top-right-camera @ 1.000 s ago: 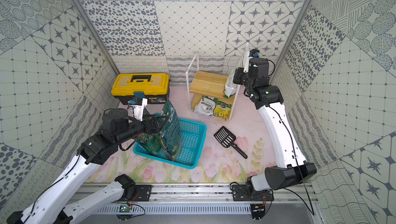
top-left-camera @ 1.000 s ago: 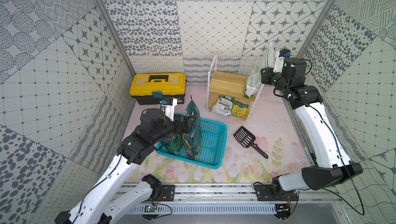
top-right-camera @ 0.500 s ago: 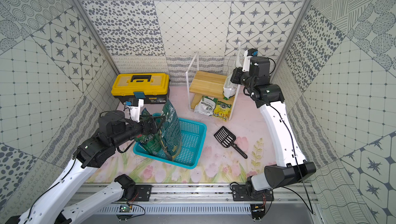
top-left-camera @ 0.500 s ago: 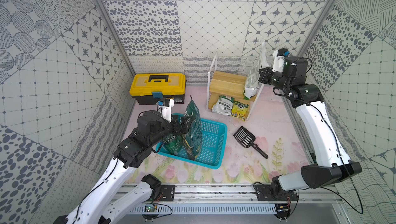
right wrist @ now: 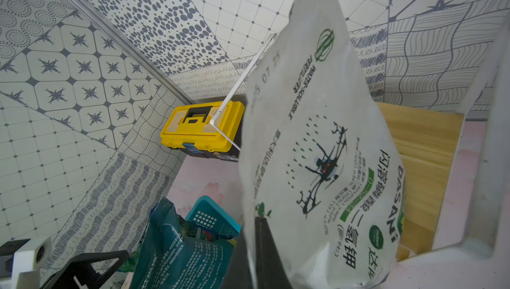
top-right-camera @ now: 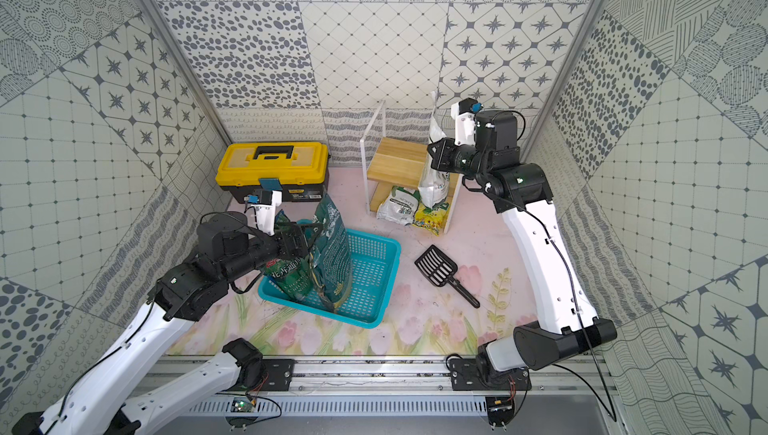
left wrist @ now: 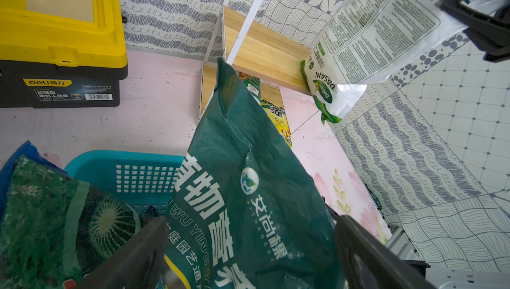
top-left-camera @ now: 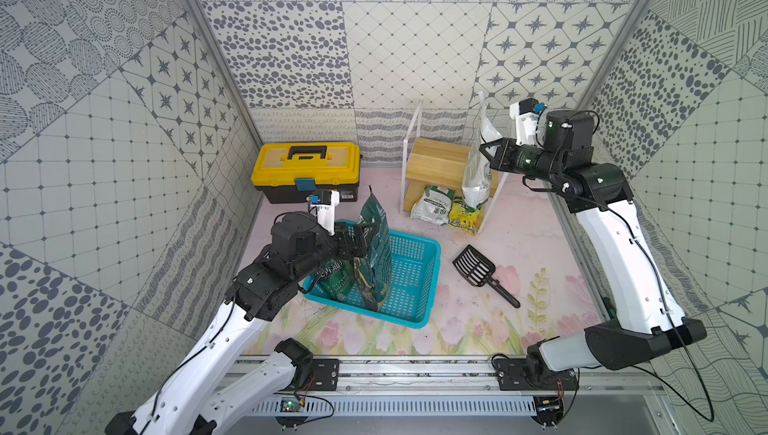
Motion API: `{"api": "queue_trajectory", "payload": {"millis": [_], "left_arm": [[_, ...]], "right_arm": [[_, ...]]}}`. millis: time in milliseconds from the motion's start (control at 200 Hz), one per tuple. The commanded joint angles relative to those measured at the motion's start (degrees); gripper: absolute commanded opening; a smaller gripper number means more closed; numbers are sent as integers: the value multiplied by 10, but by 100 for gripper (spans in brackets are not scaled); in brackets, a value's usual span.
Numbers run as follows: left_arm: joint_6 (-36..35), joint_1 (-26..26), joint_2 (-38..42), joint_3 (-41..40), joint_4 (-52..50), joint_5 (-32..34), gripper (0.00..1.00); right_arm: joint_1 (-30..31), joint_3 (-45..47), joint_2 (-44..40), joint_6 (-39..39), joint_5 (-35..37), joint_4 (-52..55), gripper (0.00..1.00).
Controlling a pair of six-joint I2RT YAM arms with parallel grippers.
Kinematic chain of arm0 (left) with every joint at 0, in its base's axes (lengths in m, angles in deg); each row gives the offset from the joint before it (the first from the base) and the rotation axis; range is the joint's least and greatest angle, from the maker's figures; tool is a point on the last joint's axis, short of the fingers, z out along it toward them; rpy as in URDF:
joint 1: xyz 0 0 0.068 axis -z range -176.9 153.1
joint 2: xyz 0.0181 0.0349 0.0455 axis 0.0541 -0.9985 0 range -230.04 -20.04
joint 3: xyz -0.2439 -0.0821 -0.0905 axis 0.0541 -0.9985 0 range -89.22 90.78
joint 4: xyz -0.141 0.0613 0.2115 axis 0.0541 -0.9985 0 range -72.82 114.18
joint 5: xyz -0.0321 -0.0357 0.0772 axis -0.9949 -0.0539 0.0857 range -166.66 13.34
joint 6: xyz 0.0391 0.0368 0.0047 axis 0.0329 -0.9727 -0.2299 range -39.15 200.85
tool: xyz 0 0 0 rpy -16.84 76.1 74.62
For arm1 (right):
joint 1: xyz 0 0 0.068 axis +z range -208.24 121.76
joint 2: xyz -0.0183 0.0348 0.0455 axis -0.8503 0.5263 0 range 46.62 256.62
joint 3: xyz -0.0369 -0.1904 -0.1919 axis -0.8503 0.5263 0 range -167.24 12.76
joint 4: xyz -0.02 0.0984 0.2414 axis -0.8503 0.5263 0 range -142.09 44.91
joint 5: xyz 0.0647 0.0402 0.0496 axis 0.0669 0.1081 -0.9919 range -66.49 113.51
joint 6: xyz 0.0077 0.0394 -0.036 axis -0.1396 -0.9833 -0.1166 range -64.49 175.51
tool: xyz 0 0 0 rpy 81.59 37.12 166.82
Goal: Take down the fertilizer bag from the shelf
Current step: Place the fertilizer bag in the storage box.
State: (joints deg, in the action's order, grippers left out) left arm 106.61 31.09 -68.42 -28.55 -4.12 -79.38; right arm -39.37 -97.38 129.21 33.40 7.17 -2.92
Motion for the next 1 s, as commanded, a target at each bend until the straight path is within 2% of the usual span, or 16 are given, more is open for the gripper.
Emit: {"api": "queue_trajectory", "payload": {"millis": [0,145,385,615,795,900,991], "left_arm": [[-8,0,-3,10,42,5,100],[-7,-1,-7,15,46,7,100],[-4,0,-5,17,50,9,100],[6,0,8,9,63,29,100],[12,-1,22,-3,66,42,100],[14,0,27,-7,62,45,100],[18,0,34,-12,61,48,100]], "right_arm": [[45,-43,-56,13,-17,-82,0],[85,-37,-68,15,3,-75,0],[148,24,-94,-2,35,-86,0],[194,138,-119,-59,24,-163,0],[231,193,-111,-88,20,-222,0],[254,216,-100,-96,35,-245,0],[278,248,-93,-98,75,-276,0]]}}
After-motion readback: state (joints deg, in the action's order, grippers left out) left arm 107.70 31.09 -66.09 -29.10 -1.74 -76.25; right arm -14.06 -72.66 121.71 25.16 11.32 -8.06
